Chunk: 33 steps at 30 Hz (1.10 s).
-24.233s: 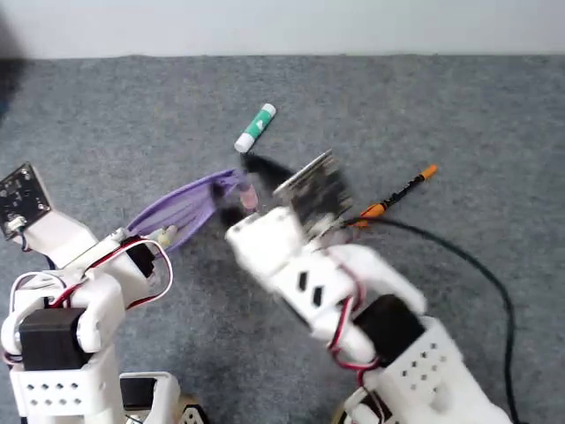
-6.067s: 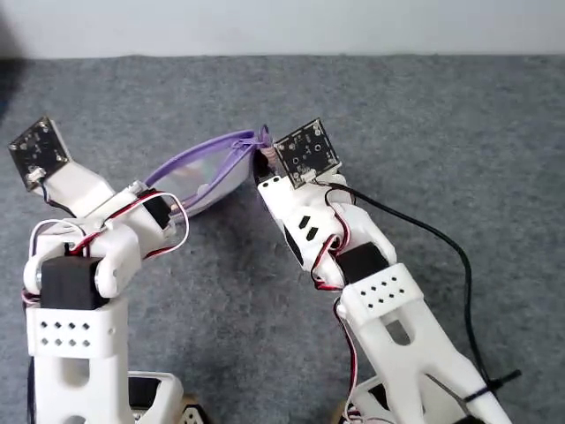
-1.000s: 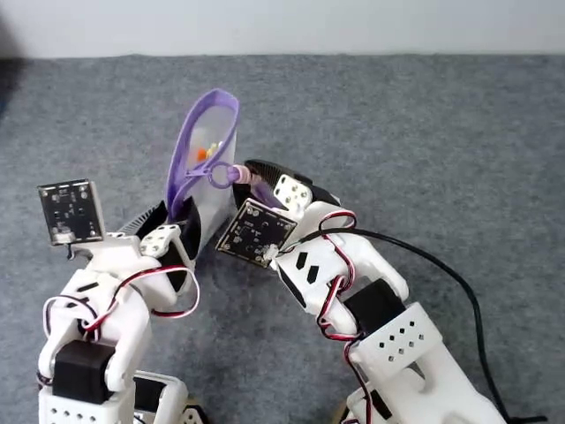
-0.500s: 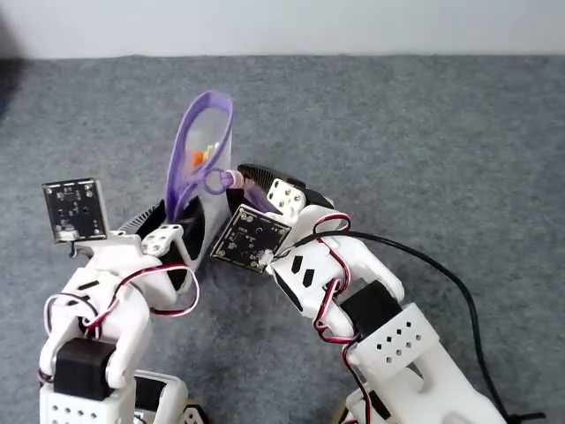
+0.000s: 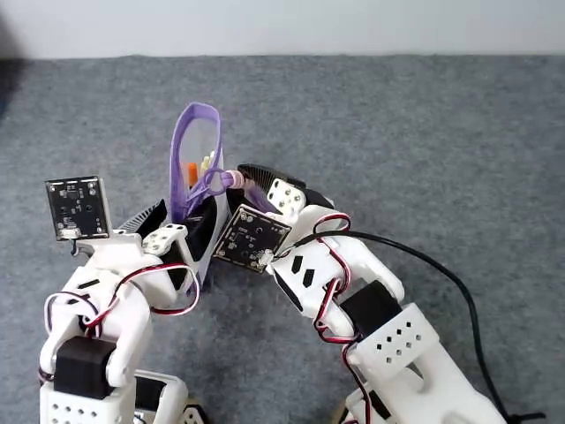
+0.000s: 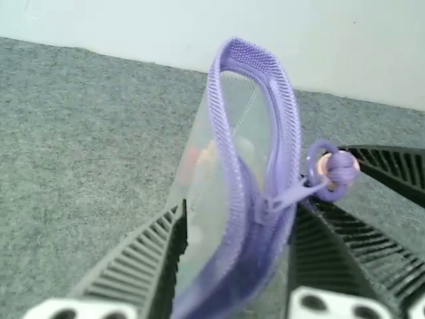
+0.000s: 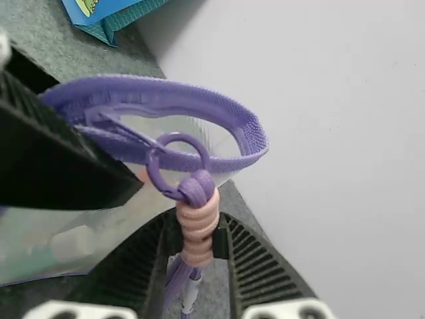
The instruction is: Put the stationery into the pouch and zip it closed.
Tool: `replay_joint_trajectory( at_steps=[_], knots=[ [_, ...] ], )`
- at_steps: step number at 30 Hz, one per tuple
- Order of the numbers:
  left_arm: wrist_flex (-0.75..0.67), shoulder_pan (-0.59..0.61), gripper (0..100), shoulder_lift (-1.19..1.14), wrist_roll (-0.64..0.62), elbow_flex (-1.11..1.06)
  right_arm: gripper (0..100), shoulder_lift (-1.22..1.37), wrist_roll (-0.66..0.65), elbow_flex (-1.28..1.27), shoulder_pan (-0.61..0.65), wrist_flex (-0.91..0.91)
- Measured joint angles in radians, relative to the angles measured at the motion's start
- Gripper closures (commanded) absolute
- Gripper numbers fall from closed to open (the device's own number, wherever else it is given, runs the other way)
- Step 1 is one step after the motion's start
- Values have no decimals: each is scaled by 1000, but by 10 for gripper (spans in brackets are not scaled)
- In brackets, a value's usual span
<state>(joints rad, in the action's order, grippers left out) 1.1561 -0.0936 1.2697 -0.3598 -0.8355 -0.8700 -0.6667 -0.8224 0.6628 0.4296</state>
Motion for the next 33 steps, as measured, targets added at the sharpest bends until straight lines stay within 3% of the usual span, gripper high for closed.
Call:
replay_joint_trajectory(
  at_steps=[11, 22, 33],
  knots=[
    [0, -2, 992, 2, 0, 0, 991, 0, -2, 0, 2, 0],
    [57, -5, 989, -2, 0, 80, 991, 55, -3, 5, -80, -198],
    [224, -5, 990, -3, 0, 226, 991, 387, -3, 227, -149, -354]
  ],
)
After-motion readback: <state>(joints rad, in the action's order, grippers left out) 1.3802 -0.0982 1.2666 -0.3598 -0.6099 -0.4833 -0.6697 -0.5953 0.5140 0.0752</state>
